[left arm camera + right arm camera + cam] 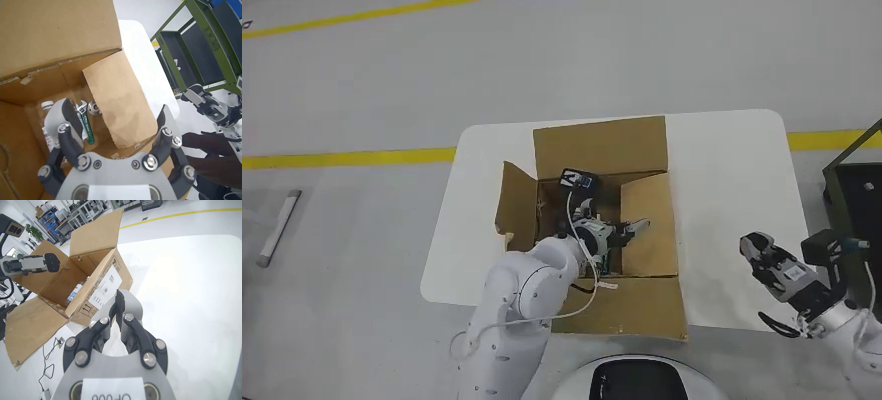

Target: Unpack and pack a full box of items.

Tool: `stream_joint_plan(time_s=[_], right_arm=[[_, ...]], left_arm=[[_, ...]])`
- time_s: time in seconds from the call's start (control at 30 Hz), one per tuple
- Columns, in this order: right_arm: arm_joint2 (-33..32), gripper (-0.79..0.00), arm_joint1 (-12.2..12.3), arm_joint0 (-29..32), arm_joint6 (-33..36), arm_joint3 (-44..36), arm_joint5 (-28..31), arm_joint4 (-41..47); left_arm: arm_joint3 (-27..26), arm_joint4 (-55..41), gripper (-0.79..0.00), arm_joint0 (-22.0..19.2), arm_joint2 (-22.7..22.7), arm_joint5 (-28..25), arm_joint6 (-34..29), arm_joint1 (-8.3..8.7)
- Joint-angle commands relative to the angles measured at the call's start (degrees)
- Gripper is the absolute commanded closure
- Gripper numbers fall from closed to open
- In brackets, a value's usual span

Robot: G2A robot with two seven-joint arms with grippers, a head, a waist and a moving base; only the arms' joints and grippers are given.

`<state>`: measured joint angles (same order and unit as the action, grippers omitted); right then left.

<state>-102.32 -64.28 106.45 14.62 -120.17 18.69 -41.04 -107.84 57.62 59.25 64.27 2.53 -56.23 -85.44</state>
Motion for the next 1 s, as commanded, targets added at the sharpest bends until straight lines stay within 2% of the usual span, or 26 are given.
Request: stream_joint_plan(time_s=[0.0, 0.07, 0.1, 0.2, 0.27, 0.43, 0.5, 0.67, 0.97], right_arm=[[0.1, 0.0, -0.1, 0.8, -0.9, -0.3, -1.0, -0.6], [0.6, 0.0, -0.2, 1.2, -1.5, -0.3, -1.5, -0.8], [0.8, 0.0, -0.3, 1.4, -1.8, 0.0, -2.0, -0.5], [1.2, 0.0, -0.4, 1.6, -2.0, 0.2, -2.0, -0.7], [1.4, 0.0, -0.4, 1.7, -2.0, 0.2, -1.9, -1.1], [1.7, 0.0, -0.5, 1.9, -2.0, 0.3, -2.0, -1.6], [1.9, 0.0, -0.5, 1.9, -2.0, 0.3, -2.0, -1.8], [2.8, 0.0, -0.6, 1.6, -1.6, 0.8, -2.1, -2.5], [6.3, 0.0, -0.7, -1.0, -0.4, 2.9, -3.0, -5.1]], left_arm=[[0.0, 0.0, -0.785, 0.0, 0.0, 0.0, 0.0, 0.0], [0.6, 1.2, -0.785, 1.0, -0.7, -1.2, 2.4, 0.1], [1.1, -0.2, -0.785, 1.8, -0.9, 0.2, 3.7, -0.03], [2.5, -8.7, -0.785, 2.4, -1.0, 5.9, 6.6, -0.78], [5.1, -15.7, -0.785, 2.1, -0.4, 12.2, 9.0, -1.48], [10.4, -20.3, -0.785, 0.2, -0.3, 18.6, 11.0, -2.11], [12.1, -23.0, -0.785, -0.4, 0.2, 19.2, 11.2, -2.27], [15.2, -22.3, -0.785, -1.0, -0.3, 17.8, 11.4, -2.06], [17.1, -25.2, -0.785, -0.1, -2.1, 16.8, 11.1, -2.08]])
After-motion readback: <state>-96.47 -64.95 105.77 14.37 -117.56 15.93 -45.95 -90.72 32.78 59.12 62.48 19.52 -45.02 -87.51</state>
